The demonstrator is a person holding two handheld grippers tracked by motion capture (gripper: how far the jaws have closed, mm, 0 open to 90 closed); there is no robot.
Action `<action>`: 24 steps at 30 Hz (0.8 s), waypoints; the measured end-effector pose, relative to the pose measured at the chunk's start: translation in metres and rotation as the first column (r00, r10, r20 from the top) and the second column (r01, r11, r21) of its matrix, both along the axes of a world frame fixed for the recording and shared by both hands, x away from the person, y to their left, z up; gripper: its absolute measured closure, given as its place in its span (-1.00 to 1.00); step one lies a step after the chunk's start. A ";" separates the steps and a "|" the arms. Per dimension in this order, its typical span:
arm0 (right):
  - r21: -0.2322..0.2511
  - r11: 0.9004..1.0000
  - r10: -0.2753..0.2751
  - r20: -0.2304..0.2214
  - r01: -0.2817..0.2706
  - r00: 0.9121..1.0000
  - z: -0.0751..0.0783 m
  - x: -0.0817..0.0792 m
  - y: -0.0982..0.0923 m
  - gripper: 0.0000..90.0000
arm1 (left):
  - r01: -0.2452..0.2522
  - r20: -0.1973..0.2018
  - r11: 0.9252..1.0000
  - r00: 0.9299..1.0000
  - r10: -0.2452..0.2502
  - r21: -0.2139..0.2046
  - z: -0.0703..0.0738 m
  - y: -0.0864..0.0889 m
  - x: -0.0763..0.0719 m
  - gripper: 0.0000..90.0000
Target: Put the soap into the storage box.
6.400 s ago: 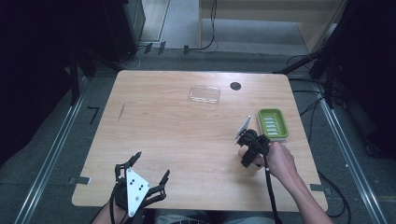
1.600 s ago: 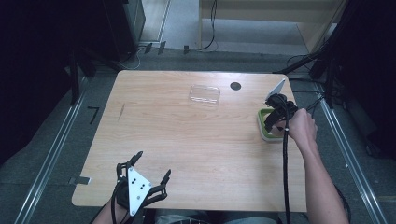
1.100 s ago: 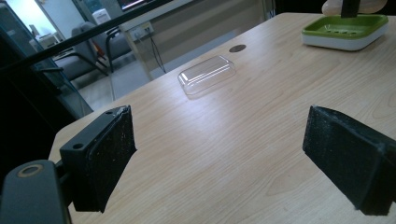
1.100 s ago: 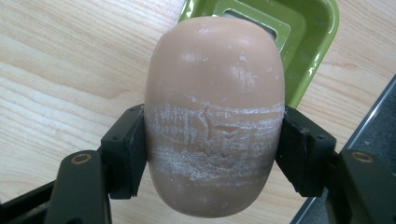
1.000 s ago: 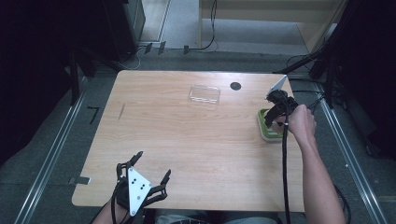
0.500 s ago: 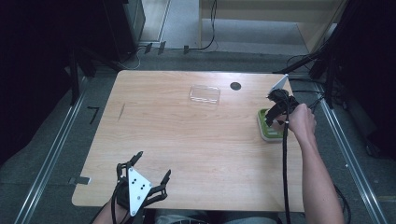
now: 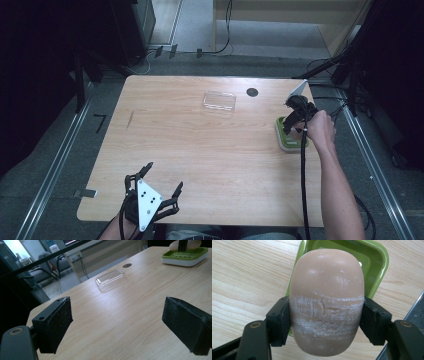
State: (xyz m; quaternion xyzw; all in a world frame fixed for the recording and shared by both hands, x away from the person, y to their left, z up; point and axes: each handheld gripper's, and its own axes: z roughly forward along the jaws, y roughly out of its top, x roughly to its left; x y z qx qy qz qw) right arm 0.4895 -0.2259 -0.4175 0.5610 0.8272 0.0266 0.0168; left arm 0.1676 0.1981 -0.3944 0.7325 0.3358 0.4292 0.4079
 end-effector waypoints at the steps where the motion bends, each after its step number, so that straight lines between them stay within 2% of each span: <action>1: 0.003 1.000 -0.003 -0.003 0.003 1.000 -0.001 0.000 0.000 -0.26 | -0.002 0.000 1.000 1.000 0.002 -0.004 0.000 0.000 0.000 -0.78; 13: 0.012 1.000 -0.020 -0.006 0.020 1.000 -0.004 0.003 -0.004 -0.26 | 0.002 -0.002 1.000 1.000 -0.002 0.004 0.000 0.000 0.000 -0.78; 24: 0.026 0.998 -0.062 -0.015 0.062 0.998 -0.010 0.005 -0.010 -0.26 | 0.003 -0.004 1.000 1.000 -0.003 0.006 0.000 0.000 0.000 -0.78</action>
